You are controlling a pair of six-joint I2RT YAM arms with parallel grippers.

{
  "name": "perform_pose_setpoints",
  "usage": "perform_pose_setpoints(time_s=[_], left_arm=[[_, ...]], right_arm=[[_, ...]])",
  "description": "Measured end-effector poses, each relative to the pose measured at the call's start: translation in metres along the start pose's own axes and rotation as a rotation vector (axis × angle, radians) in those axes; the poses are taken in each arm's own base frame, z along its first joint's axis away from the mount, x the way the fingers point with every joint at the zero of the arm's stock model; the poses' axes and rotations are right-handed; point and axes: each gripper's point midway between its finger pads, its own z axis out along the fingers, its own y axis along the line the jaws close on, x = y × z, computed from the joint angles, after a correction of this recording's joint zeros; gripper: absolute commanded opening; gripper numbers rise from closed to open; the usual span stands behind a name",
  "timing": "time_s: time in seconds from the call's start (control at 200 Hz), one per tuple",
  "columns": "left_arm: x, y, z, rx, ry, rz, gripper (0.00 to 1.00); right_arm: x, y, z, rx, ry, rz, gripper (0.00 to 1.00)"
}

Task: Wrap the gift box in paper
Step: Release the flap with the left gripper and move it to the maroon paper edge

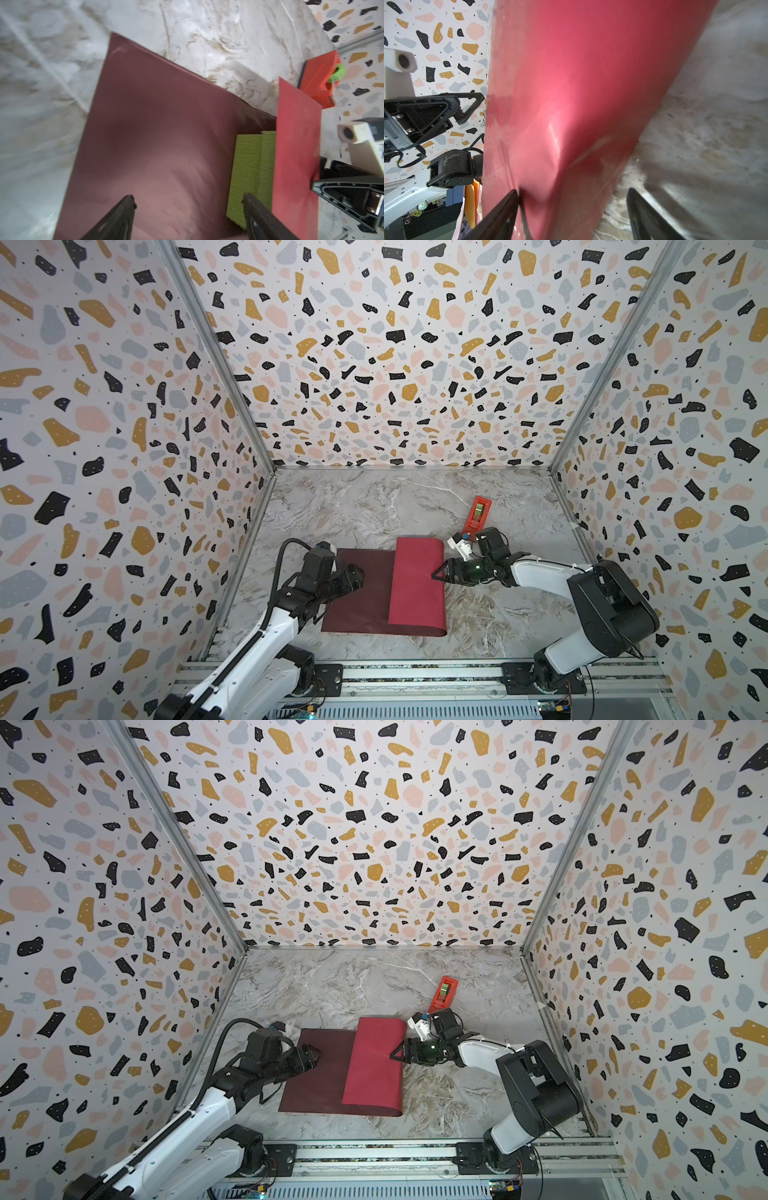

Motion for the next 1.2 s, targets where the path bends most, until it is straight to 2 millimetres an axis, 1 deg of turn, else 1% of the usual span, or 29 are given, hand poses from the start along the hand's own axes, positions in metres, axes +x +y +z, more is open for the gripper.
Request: perform_pose_setpoints(time_s=[0.03,0.125,0.21,0.325,0.491,0.636,0.736,0.906,1.111,1.201], left_arm=[[0.0,0.005,-0.003,-0.022,-0.012,-0.013,0.85],[0.0,0.022,-0.011,-0.111,-0.029,-0.045,0.87],[0.006,0.036,-0.01,-0.19,0.001,-0.056,0.87],[0.023,0.055,-0.007,-0.277,0.071,-0.064,0.86],[0.045,0.073,-0.004,-0.33,0.137,-0.073,0.85],[0.069,0.086,0.0,-0.363,0.218,-0.067,0.84],[0.071,0.085,0.001,-0.356,0.225,-0.058,0.83],[0.072,0.082,0.003,-0.34,0.236,-0.046,0.79],[0.071,0.069,0.009,-0.281,0.258,-0.025,0.73],[0.07,0.063,0.013,-0.248,0.265,-0.021,0.72]], right_arm=[[0.0,0.0,0.0,0.0,0.001,-0.001,0.8],[0.0,0.0,0.0,0.0,0.003,0.0,0.8],[0.0,0.0,0.0,0.0,0.003,-0.001,0.8],[-0.001,0.001,0.001,-0.003,0.006,-0.003,0.8],[-0.001,0.001,0.001,-0.007,0.011,-0.005,0.79],[-0.001,0.001,0.001,-0.007,0.012,-0.007,0.79],[-0.001,0.001,0.001,-0.006,0.014,-0.007,0.79],[-0.002,0.002,0.001,-0.006,0.015,-0.006,0.79],[-0.001,0.002,0.001,-0.005,0.017,-0.004,0.79],[-0.001,0.002,0.001,-0.005,0.017,-0.004,0.79]])
